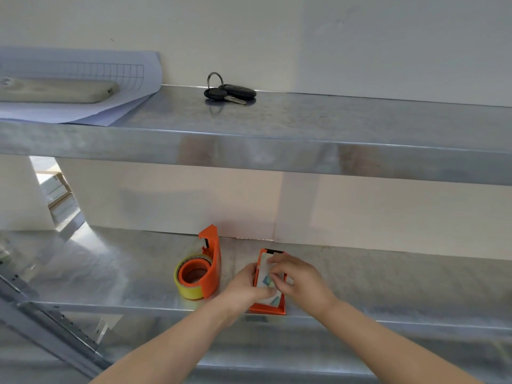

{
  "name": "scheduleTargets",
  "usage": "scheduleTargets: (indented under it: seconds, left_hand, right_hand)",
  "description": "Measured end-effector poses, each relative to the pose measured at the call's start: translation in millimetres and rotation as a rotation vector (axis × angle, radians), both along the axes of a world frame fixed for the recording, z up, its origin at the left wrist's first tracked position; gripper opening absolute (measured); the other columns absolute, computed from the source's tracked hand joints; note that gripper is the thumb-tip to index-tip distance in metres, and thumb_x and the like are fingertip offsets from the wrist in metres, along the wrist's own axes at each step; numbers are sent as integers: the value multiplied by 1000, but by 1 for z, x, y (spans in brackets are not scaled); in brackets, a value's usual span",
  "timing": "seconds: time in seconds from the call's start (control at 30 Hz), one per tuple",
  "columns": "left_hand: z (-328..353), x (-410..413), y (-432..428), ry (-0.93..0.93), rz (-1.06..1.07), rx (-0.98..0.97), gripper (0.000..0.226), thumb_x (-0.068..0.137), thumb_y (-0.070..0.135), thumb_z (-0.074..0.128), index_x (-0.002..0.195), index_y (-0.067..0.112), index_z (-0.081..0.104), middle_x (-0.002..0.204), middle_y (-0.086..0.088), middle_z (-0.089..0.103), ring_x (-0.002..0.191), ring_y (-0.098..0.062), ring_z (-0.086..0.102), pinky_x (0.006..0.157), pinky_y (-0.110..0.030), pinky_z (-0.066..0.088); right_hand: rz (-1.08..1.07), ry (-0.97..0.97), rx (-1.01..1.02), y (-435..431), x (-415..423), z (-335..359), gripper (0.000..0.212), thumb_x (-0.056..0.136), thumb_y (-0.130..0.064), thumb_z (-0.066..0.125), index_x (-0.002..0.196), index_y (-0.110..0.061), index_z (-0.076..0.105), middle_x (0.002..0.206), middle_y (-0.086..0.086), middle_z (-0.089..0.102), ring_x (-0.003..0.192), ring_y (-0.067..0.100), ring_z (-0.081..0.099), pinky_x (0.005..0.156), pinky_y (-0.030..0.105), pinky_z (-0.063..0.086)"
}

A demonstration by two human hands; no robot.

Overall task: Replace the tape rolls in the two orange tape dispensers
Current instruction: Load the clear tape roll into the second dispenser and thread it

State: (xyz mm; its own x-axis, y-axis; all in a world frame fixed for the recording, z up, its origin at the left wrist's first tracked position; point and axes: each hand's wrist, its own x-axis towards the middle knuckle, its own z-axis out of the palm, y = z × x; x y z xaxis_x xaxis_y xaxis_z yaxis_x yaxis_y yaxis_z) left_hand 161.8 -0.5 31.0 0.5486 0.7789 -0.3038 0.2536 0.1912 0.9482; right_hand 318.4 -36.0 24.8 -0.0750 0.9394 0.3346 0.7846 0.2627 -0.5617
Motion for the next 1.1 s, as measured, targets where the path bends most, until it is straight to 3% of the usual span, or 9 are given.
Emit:
scheduleTargets:
  seconds: [0.07,0.13,0.2,0.3,0.5,0.7,0.97,1.1]
  left_hand:
    - [2,2,-1,21,17,43,44,79,18,71,115,20,46,102,15,60,93,4,57,76,-13,48]
    - [-2,2,0,32,31,32,40,81,22,70,114,19,48,104,11,64,94,-1,62,80,-19,53]
    - [-7,0,-1,34,46,0,41,79,22,72,114,22,50,113,1,67,102,-15,66,93,-38,55]
    - [-12,-2,-3,45,44,-23,38,76,19,74,102,33,50,116,-2,68,106,-19,66,97,-45,52]
    - [-13,-2,-1,53,10,-50,40,77,16,73,100,36,47,116,-2,66,106,-18,66,97,-43,52]
    - [-16,-13,3,35,-50,-55,53,66,19,75,111,24,46,118,-8,65,107,-22,66,94,-42,54]
    - [-17,-4,1,38,125,-35,54,58,23,84,102,21,52,96,0,69,87,-13,69,73,-24,56]
    - [-14,-11,-2,-30,129,-38,62,48,28,79,103,13,55,86,1,69,76,-8,66,67,-20,51]
  right_hand:
    - [-32,93,-84,2,-1,5,10,85,-16,62,82,-12,71,107,-10,70,102,6,63,86,27,51]
    - [-70,196,-157,7,-2,20,12,89,-16,60,77,-17,64,92,-15,69,90,8,66,81,29,52]
    - [-122,324,-217,19,4,36,20,90,-14,57,73,-23,52,83,-6,71,82,8,69,74,25,53]
    - [-175,396,-223,42,20,53,14,90,-8,53,77,-14,51,82,8,72,81,18,69,74,29,53]
    - [-190,501,-369,76,27,55,14,95,-5,42,82,-8,46,72,6,69,60,12,66,55,12,52]
    - [-381,586,-368,104,44,43,10,93,0,40,88,-6,45,70,7,65,60,20,67,65,30,54]
    - [-380,569,-498,116,57,16,5,90,-1,47,88,-5,49,80,13,68,64,29,66,63,31,51]
    - [-438,633,-648,106,60,-2,11,90,2,48,82,-4,51,69,12,66,56,23,63,55,29,51]
